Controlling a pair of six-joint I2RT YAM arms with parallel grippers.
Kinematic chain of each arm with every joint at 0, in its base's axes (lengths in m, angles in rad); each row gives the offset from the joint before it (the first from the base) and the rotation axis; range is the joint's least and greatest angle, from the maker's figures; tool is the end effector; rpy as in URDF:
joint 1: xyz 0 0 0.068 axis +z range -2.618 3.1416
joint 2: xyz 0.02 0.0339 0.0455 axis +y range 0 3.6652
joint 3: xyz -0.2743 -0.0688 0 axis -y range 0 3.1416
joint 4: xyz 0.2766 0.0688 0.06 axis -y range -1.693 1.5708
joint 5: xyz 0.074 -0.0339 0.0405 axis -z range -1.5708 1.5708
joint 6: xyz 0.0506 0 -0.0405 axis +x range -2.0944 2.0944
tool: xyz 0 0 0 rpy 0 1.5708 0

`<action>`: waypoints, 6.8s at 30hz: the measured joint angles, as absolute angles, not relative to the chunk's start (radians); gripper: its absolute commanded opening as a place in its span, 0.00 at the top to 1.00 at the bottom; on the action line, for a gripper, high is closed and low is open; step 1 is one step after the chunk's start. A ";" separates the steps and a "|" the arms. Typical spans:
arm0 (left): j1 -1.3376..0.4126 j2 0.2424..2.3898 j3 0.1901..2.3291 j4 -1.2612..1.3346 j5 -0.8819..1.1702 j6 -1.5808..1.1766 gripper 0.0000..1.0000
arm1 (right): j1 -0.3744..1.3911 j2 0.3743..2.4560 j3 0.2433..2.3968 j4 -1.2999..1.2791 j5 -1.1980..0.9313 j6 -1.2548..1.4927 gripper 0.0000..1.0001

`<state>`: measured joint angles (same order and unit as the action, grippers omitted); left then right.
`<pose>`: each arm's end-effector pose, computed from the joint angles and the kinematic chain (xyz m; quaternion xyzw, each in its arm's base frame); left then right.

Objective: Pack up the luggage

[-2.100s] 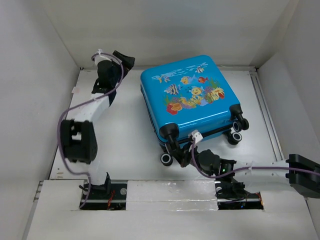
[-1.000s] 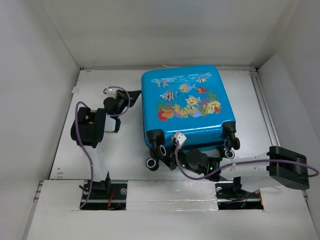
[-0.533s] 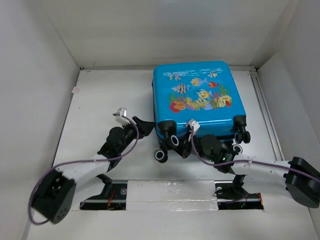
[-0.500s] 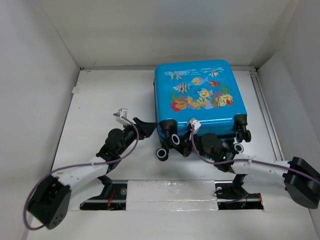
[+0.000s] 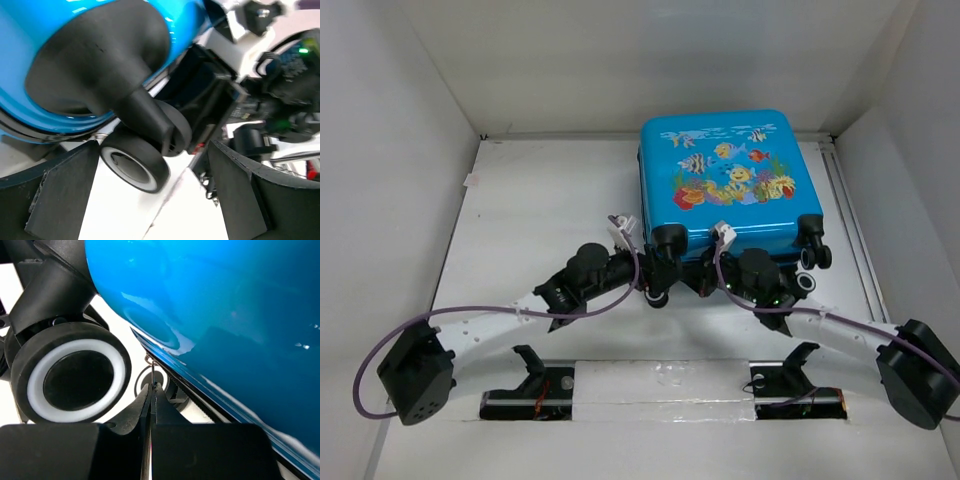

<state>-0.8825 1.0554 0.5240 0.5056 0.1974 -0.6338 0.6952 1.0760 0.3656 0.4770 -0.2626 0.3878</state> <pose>0.1684 -0.2204 0.2605 0.1566 0.6987 -0.5288 0.4558 0.1898 0.1754 0.1916 -0.1993 0.7563 0.4048 0.4737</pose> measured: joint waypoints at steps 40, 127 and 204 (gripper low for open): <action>-0.984 0.928 0.667 0.275 -0.088 -0.693 0.15 | 1.216 1.203 0.286 0.865 0.311 0.671 0.24; -1.419 1.616 0.344 1.291 -0.907 -0.388 0.45 | 1.171 1.288 1.025 -0.395 0.642 0.524 0.57; -0.648 1.254 0.718 0.693 -0.645 -0.648 0.12 | 1.149 0.627 0.752 -0.564 0.713 0.689 0.02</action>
